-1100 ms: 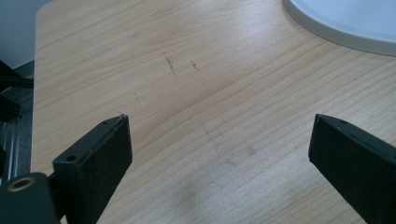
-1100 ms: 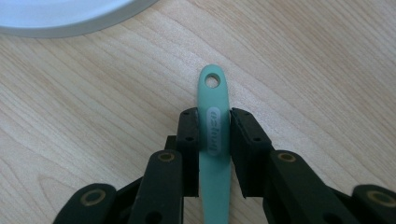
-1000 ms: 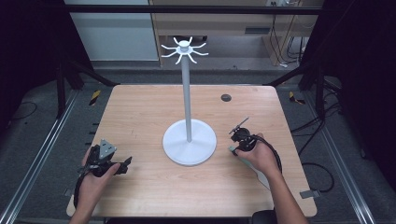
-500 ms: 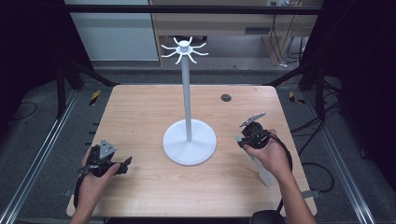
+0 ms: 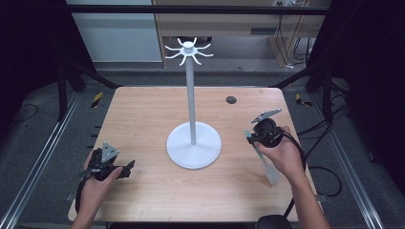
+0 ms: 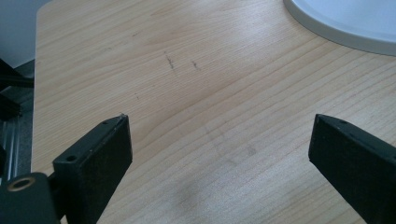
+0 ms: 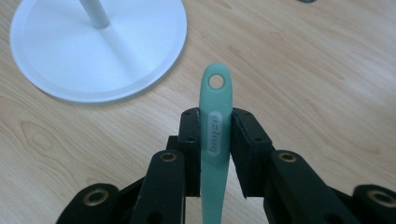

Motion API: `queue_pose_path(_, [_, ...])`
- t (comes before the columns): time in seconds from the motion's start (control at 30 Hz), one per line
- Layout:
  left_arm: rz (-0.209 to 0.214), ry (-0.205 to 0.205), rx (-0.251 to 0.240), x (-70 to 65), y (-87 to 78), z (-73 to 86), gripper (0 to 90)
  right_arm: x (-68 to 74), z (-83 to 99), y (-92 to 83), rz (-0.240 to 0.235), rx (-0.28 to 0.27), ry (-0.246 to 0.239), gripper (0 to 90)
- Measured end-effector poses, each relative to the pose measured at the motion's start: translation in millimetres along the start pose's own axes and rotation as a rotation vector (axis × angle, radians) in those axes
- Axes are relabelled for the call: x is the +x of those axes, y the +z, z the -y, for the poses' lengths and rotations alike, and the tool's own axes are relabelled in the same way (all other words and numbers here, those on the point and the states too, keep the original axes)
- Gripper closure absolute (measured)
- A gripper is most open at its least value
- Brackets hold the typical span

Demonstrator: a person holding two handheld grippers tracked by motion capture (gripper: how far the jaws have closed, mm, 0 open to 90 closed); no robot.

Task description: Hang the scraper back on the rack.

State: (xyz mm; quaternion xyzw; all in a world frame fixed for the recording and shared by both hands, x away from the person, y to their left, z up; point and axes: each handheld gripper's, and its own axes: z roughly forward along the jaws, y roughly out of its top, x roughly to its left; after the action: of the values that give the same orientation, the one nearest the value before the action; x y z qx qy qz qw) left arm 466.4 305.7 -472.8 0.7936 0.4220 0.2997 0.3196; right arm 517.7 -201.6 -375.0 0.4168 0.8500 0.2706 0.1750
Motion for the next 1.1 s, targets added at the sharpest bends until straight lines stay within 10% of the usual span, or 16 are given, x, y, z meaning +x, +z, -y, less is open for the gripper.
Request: queue_pose_path(1.1, [-0.002, -0.004, -0.003, 0.2, 0.1, 0.1, 5.8, 3.5, -27.5, -41.0, 0.029, -0.295, 0.021, 74.6])
